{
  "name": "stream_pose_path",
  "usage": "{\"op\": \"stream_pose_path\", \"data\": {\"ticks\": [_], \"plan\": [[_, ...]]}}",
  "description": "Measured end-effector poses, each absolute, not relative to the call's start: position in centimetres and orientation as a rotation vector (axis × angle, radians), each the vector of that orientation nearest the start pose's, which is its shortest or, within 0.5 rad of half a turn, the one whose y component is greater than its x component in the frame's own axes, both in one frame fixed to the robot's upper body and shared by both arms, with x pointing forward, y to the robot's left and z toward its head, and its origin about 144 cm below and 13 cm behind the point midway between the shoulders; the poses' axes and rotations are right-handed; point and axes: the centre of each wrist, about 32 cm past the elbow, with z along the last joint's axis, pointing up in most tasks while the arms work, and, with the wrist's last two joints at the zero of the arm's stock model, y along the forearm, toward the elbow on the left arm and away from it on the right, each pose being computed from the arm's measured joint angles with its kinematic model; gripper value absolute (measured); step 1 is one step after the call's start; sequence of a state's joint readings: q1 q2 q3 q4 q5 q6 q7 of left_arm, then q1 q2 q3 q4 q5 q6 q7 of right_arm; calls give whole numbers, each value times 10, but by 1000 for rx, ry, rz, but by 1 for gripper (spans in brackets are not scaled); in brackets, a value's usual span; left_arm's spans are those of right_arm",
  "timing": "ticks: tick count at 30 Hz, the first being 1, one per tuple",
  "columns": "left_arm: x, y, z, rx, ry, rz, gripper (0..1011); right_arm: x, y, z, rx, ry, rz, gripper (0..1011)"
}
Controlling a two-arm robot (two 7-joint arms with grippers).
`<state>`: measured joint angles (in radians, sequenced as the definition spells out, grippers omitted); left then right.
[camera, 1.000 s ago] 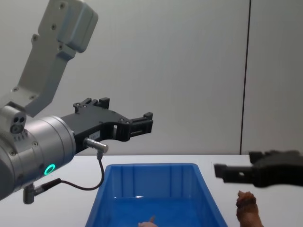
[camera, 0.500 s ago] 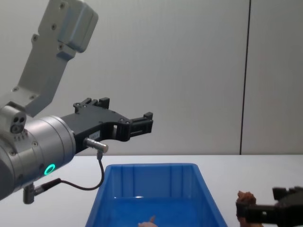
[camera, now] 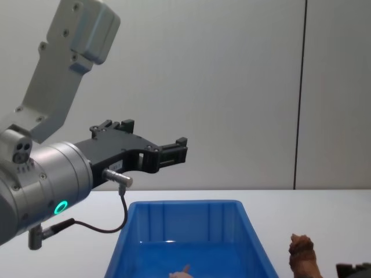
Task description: Pick up the two dolls from the table and place them into the box.
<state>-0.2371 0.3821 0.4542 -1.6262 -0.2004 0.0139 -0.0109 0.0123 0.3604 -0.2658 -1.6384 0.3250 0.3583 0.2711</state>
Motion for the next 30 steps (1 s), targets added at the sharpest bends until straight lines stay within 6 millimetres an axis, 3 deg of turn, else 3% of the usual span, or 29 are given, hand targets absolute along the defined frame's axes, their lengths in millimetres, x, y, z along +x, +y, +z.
{"op": "stream_pose_path", "data": {"ticks": [6, 17, 30], "plan": [[492, 198, 1204, 61, -268, 1124, 1001, 452, -243, 1146, -301, 287, -1021, 675], [492, 198, 1204, 61, -267, 1124, 1001, 452, -241, 1144, -289, 284, -1031, 305], [492, 198, 1204, 61, -268, 1124, 1001, 454, -235, 1158, -232, 166, -1064, 278]]}}
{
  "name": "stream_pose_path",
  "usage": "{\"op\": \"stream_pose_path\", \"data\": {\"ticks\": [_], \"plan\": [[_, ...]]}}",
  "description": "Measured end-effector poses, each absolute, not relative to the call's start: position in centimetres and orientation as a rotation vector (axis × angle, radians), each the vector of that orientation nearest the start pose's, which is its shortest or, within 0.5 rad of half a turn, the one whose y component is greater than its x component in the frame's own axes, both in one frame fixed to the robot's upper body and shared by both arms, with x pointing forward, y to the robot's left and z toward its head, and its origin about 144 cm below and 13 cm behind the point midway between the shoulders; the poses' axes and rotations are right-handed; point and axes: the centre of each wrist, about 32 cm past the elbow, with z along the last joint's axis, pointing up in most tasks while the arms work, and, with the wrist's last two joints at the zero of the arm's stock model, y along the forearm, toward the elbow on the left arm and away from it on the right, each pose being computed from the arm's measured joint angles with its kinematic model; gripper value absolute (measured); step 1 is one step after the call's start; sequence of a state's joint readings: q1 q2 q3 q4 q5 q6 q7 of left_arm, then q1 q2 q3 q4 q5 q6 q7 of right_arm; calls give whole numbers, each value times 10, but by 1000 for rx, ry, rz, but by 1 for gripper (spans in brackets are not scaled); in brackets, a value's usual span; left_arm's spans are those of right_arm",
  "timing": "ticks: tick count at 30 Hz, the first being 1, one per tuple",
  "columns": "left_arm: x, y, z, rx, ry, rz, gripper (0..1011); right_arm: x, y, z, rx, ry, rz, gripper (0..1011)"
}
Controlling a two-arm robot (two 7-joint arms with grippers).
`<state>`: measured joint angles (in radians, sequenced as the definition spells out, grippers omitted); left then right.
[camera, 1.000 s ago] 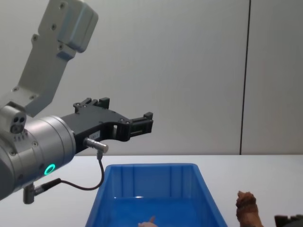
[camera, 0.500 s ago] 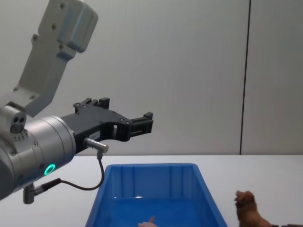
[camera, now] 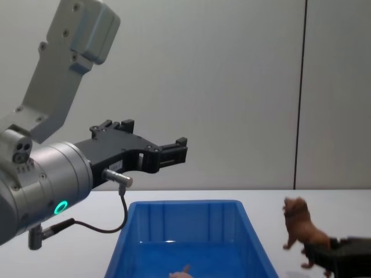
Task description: Pick up the two dolls from the table and place them into the box.
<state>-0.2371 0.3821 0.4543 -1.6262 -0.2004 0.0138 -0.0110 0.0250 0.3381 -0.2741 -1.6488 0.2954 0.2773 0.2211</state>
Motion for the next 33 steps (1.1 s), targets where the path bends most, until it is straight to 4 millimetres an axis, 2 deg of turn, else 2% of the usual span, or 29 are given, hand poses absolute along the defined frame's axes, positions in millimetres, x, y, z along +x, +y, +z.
{"op": "stream_pose_path", "data": {"ticks": [13, 23, 26, 28, 29, 33], "plan": [[492, 198, 1204, 61, -268, 1124, 1001, 473, -215, 1195, -140, 25, -998, 278], [492, 198, 1204, 61, -268, 1124, 1001, 500, -190, 1209, -139, 46, -890, 288], [492, 198, 1204, 61, -268, 1124, 1001, 506, -184, 1211, -142, 58, -868, 344], [492, 198, 1204, 61, -268, 1124, 1001, 510, -179, 1211, -147, 68, -846, 404], [492, 198, 1204, 61, -268, 1124, 1001, 512, -177, 1212, -146, 70, -839, 473], [492, 198, 1204, 61, -268, 1124, 1001, 517, -171, 1212, -153, 83, -811, 575]]}}
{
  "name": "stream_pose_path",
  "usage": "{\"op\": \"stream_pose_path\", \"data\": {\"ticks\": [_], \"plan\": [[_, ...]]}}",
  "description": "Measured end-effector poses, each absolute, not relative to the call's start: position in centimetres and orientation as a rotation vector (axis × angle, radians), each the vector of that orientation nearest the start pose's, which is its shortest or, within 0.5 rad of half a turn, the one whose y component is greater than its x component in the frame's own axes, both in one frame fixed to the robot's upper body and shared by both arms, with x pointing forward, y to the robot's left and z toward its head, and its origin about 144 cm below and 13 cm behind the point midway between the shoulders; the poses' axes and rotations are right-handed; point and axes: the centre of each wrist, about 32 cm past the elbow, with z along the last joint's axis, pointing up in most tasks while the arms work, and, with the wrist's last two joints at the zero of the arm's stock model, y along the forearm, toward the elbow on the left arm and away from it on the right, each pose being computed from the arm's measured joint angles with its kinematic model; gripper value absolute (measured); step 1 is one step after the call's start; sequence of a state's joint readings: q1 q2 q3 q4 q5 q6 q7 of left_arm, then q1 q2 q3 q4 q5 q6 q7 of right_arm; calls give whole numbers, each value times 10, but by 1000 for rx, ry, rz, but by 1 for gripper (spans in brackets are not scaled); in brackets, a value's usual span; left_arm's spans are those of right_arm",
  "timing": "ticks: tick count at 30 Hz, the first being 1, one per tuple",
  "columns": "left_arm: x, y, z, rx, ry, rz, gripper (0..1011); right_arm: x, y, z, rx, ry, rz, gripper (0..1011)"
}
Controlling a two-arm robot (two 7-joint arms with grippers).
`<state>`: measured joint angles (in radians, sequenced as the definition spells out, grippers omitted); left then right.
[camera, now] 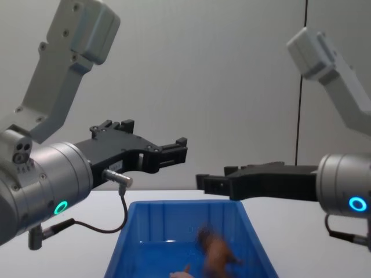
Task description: Pick up the two dolls from the table and place them into the box.
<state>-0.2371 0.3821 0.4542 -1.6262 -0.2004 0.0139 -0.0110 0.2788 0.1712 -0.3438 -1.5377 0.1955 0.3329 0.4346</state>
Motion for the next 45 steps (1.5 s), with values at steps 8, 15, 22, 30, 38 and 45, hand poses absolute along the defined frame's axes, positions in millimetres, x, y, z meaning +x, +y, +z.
{"op": "stream_pose_path", "data": {"ticks": [8, 15, 22, 30, 38, 45], "plan": [[492, 198, 1204, 61, -268, 1124, 1001, 521, -171, 1212, -157, 81, -784, 825], [492, 198, 1204, 61, -268, 1124, 1001, 516, -187, 1211, -151, 56, -795, 1000], [492, 198, 1204, 61, -268, 1124, 1001, 506, -207, 1207, -148, 35, -821, 1001], [492, 198, 1204, 62, -267, 1124, 1001, 495, -228, 1200, -149, 20, -853, 1001], [486, 203, 1204, 79, -265, 1139, 1001, 489, -238, 1198, -148, 10, -867, 1001], [468, 214, 1203, 114, -236, 1186, 1001, 486, -242, 1197, -148, 5, -874, 1001]]}}
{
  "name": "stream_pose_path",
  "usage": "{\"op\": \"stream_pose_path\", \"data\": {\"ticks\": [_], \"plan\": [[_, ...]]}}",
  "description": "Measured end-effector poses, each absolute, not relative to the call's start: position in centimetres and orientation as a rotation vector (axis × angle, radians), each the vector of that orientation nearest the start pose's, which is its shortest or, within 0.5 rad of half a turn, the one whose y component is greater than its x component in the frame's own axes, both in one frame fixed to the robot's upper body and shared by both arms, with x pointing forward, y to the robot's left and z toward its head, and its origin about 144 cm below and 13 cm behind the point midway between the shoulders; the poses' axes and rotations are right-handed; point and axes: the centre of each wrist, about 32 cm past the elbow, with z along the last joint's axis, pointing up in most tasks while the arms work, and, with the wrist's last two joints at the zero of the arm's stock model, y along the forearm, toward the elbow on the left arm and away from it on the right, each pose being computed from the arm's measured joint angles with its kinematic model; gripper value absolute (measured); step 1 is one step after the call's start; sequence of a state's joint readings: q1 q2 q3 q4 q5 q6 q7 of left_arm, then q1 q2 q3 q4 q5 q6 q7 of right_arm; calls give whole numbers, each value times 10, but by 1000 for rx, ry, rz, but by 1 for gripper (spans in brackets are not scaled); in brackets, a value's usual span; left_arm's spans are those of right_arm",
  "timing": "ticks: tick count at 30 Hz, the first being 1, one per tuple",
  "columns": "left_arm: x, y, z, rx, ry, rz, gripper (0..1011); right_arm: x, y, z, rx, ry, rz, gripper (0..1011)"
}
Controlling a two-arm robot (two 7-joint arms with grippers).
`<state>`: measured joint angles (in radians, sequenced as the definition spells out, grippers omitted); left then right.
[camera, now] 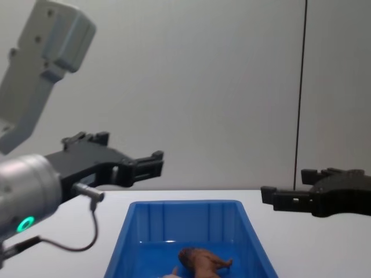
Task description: Pick up the two dolls from the table and place them into the box.
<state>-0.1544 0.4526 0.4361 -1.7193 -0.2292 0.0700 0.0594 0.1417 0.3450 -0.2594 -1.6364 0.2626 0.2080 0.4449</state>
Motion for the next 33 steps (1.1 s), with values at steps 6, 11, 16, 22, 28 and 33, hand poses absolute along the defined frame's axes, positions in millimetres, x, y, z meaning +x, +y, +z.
{"op": "stream_pose_path", "data": {"ticks": [6, 11, 16, 22, 28, 33], "plan": [[450, 223, 1200, 148, -196, 1234, 1001, 485, -245, 1196, -148, 3, -877, 1001], [433, 231, 1194, 183, -149, 1275, 1001, 484, -246, 1196, -149, 1, -879, 1001], [423, 237, 1188, 213, -109, 1298, 1001, 484, -247, 1196, -149, 1, -880, 1001], [415, 243, 1178, 251, -58, 1313, 1001, 483, -247, 1195, -149, 0, -881, 1001], [414, 248, 1166, 287, -14, 1320, 1001, 483, -248, 1195, -149, 0, -882, 1001], [416, 251, 1156, 314, 22, 1315, 1001, 483, -248, 1196, -149, -1, -882, 1001]]}}
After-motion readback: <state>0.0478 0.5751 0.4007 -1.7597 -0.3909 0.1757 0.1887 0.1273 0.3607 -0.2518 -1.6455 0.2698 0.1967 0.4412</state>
